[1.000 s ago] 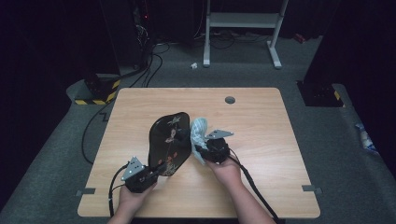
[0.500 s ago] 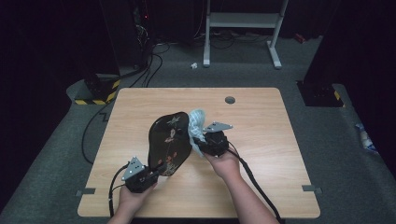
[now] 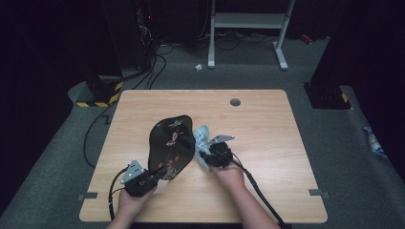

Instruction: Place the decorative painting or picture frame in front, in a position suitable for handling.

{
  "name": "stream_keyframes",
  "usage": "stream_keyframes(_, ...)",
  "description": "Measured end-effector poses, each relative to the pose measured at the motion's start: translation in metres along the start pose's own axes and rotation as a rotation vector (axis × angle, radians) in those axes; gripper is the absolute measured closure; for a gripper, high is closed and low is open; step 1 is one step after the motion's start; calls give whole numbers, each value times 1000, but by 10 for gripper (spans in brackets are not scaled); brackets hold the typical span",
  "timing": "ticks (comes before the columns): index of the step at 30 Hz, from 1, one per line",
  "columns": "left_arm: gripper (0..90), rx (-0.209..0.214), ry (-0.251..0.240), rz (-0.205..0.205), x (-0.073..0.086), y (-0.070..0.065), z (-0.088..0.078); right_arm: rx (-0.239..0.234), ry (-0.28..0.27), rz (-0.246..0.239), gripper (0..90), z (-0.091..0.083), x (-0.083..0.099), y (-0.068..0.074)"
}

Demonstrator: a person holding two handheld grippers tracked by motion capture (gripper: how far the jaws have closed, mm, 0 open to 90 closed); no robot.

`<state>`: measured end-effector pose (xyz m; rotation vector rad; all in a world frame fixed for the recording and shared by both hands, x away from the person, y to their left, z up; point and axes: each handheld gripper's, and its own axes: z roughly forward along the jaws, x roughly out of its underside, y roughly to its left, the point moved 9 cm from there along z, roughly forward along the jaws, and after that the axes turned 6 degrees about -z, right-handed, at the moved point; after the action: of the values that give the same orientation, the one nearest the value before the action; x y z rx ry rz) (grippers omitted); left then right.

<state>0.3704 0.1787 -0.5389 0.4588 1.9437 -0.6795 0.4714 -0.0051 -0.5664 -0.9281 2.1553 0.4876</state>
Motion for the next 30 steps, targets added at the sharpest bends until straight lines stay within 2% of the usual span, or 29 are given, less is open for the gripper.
stream_keyframes(10, 798, 20, -4, -2, 2, 2, -4, -1, 12, -1, 691, 7, 5, 0)
stream_keyframes(15, 796, 19, -7, -3, 2, 2, -3, -3, -8, -12, 699, 4, -1, 2)
stream_keyframes(19, 795, 18, -9, -1, 2, 2, -3, 15, -64, -34, 699, -10, -18, 2)
stream_keyframes(27, 797, 18, -9, 0, 2, 2, -3, 28, -221, -88, 698, -55, -77, 7)
stream_keyframes(30, 796, 19, -11, -3, 2, 2, -2, 35, -229, -99, 698, -59, -85, 5)
